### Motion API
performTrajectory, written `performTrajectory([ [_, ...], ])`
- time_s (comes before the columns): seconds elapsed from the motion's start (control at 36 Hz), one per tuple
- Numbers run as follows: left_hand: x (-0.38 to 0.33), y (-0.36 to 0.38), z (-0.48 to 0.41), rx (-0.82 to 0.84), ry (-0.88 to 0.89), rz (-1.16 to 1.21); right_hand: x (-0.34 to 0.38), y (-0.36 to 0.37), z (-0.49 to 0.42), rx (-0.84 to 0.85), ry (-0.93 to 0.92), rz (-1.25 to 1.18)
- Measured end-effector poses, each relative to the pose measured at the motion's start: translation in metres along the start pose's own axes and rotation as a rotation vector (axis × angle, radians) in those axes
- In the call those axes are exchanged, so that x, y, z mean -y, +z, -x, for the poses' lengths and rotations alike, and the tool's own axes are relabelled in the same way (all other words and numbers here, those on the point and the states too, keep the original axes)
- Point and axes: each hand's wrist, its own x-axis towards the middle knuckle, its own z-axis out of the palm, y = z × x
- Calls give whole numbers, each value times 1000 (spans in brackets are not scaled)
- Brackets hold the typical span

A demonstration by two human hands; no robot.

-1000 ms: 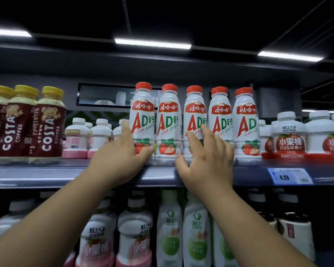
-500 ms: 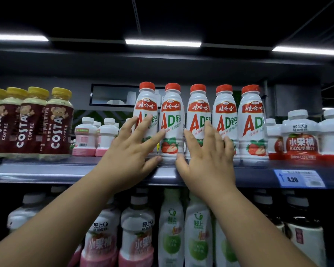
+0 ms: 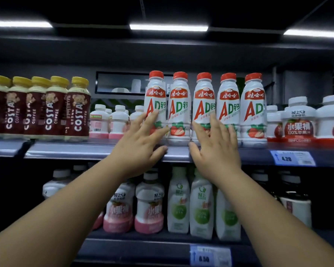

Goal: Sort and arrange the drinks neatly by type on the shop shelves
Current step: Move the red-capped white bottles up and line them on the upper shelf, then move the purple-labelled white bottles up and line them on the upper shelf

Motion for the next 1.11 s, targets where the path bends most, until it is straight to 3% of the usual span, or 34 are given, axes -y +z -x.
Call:
performTrajectory([
  [0.28,39,-20,59,238,26,-148,45,-14,18,161,121,-201],
  [0.53,108,-80,147,368,-133,-99,164,-26,54,244,-137,-469],
  [0.86,225,-194,319,580,-505,-97,376,-6,127,528,-339,-568],
  [1.11,280,-250,435,657,-620,-185,512,7,183,642,-433,-676],
])
